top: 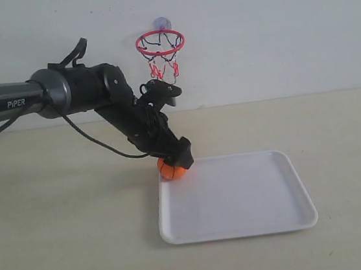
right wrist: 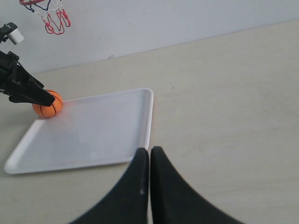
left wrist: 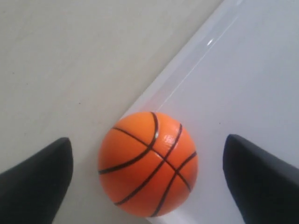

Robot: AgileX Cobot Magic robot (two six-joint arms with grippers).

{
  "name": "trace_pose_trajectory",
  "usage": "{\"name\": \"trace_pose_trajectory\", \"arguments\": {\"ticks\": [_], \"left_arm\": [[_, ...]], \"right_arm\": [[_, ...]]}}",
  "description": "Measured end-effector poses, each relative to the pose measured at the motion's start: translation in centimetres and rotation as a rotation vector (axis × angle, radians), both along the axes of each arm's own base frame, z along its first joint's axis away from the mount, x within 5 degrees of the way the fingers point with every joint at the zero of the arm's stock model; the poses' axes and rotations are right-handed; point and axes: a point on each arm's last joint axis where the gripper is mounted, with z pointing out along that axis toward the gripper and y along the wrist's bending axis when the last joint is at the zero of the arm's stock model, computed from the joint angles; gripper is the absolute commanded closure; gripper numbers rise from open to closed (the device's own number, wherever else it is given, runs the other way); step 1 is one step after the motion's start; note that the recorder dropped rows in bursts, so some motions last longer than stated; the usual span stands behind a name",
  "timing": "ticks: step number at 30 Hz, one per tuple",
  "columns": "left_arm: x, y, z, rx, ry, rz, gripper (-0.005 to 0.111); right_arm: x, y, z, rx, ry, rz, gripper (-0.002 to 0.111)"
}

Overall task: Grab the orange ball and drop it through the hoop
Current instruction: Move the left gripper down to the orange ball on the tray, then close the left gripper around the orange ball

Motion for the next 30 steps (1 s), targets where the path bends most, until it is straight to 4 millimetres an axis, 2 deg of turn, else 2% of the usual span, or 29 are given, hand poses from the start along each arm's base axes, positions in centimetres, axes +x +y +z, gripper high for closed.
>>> {"name": "trace_pose_trajectory", "arguments": {"ticks": [7,14,18,24,30], "left_arm": [[0.1,0.0,-0.2,-0.003,-0.001,0.008,0.025],[0.1,0.0,-2.4,0.017,0.049,0.014,0.025],[0.1,0.0,-2.7,0.027,0.059,0.009,0.027],[0.1,0.0,-2.7,0.033,0.054,0.007,0.039],[0.1,0.1,-2.7,0.04,0.051,0.007,0.065]], "right_arm": [[0.0,0.0,0.0,0.0,0.0,0.0,0.108],[0.0,0.0,0.0,0.0,0.0,0.0,0.108],[0.0,0.0,0.0,0.0,0.0,0.0,0.108],[0.0,0.0,0.0,0.0,0.0,0.0,0.108],[0.0,0.0,0.0,0.0,0.0,0.0,0.108]]}}
